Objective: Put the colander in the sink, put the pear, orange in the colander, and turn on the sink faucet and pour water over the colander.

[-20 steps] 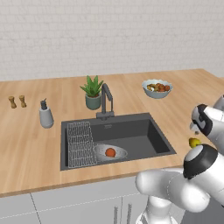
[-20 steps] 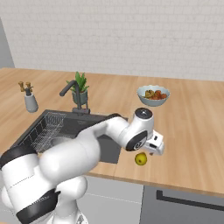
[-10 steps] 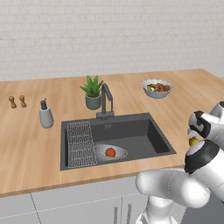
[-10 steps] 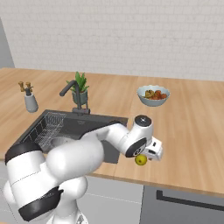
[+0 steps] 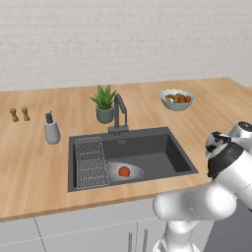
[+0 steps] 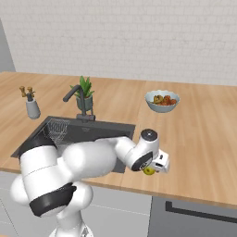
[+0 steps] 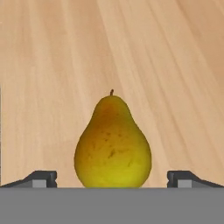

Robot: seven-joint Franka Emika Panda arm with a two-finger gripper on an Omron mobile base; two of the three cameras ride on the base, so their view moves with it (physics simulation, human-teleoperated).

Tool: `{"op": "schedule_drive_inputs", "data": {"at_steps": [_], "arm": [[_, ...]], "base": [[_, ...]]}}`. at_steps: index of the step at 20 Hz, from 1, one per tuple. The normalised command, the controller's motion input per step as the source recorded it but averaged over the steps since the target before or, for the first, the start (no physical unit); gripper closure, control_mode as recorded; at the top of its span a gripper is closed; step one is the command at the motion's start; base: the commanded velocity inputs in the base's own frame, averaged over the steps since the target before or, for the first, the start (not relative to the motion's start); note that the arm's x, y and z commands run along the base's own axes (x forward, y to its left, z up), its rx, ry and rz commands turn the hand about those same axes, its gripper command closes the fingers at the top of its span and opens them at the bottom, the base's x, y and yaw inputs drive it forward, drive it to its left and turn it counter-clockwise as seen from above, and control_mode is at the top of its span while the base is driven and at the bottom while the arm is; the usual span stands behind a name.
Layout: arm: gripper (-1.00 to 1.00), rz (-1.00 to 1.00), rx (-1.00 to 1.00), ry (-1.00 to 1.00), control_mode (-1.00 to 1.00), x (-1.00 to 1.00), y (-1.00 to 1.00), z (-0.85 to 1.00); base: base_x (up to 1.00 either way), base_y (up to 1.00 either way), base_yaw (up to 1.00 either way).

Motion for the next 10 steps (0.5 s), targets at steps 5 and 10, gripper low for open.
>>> {"op": "schedule_drive_inputs", "data": {"at_steps": [5, 10], "arm": [[-1.0, 0.03, 0.0, 0.0, -1.0, 0.09, 0.0, -0.27], [-1.0, 0.02, 0.0, 0.0, -1.0, 0.03, -0.02, -0.06]], "base": [[0.0, 0.0, 0.0], [0.0, 0.0, 0.0]]}}
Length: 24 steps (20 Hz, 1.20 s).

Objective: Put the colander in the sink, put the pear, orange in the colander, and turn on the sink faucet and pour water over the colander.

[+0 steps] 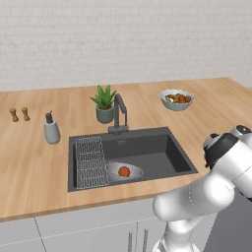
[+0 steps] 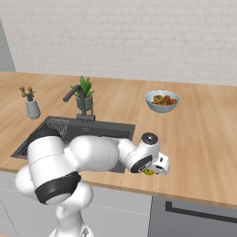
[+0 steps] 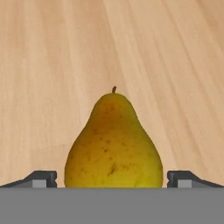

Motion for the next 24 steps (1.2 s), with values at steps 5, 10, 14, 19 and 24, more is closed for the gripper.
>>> {"op": "schedule_drive_inputs", "data": {"at_steps": [5, 10, 14, 19, 24], "arm": [[1.0, 0.01, 0.0, 0.0, -1.0, 0.0, -0.01, -0.05], [1.0, 0.0, 0.0, 0.0, -1.0, 0.0, 0.0, 0.0], [1.0, 0.0, 0.0, 0.0, -1.0, -0.05, 0.08, 0.1], [1.0, 0.0, 0.01, 0.0, -1.0, -0.15, 0.35, 0.18], [1.0, 0.04, 0.03, 0.0, -1.0, -0.05, 0.43, 0.2]], "base": [[0.0, 0.0, 0.0], [0.0, 0.0, 0.0], [0.0, 0.0, 0.0], [0.0, 0.0, 0.0], [0.0, 0.0, 0.0]]}}
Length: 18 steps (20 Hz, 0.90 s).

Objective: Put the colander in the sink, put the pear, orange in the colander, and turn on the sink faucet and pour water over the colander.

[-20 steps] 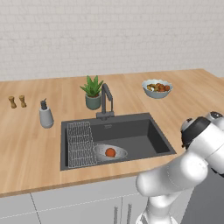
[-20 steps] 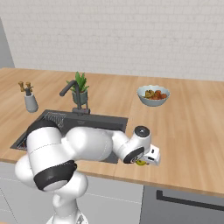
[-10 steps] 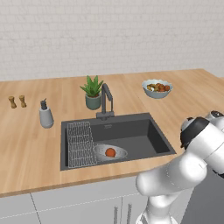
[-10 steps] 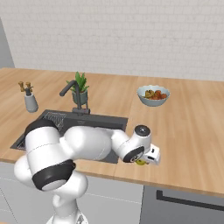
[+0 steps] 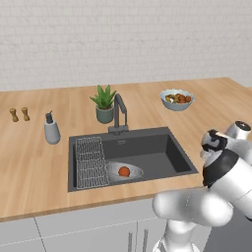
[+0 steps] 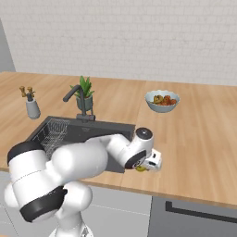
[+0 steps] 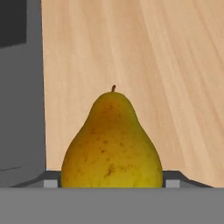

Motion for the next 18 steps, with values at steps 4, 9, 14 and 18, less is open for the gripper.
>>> {"op": "schedule_drive_inputs", "data": {"at_steps": [4, 9, 14, 18], "arm": [[1.0, 0.1, 0.07, 0.0, -1.0, 0.0, 0.38, 0.3], [1.0, 0.09, 0.03, 0.0, -1.0, 0.0, 0.55, 0.22], [1.0, 0.07, 0.0, 0.0, -1.0, 0.0, 0.94, 0.1], [1.0, 0.09, 0.02, 0.0, -1.0, 0.0, 0.85, 0.0]], "base": [[0.0, 0.0, 0.0], [0.0, 0.0, 0.0], [0.0, 0.0, 0.0], [0.0, 0.0, 0.0]]}}
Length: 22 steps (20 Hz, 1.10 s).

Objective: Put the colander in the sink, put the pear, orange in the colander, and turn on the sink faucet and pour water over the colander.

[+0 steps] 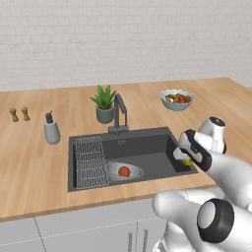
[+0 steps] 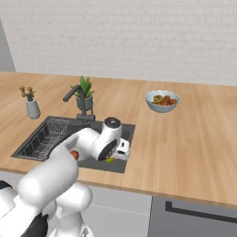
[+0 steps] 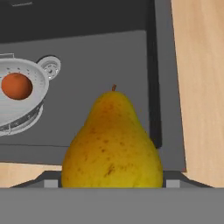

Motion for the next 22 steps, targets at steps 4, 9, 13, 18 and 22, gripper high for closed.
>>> {"op": "schedule_drive_inputs", "data": {"at_steps": [4, 9, 13, 18, 22], "arm": [[1.0, 0.09, 0.07, 0.01, -1.0, 0.13, 0.7, 0.0], [1.0, 0.14, 0.09, 0.05, -1.0, 0.26, 0.45, 0.01], [1.0, 0.11, 0.07, 0.03, -1.0, 0.34, 0.49, 0.0], [1.0, 0.07, 0.06, 0.13, -1.0, 0.76, 0.43, 0.0], [1.0, 0.06, 0.02, 0.2, -1.0, 0.63, 0.5, 0.0]], "base": [[0.0, 0.0, 0.0], [0.0, 0.0, 0.0], [0.0, 0.0, 0.0], [0.0, 0.0, 0.0], [0.0, 0.0, 0.0]]}}
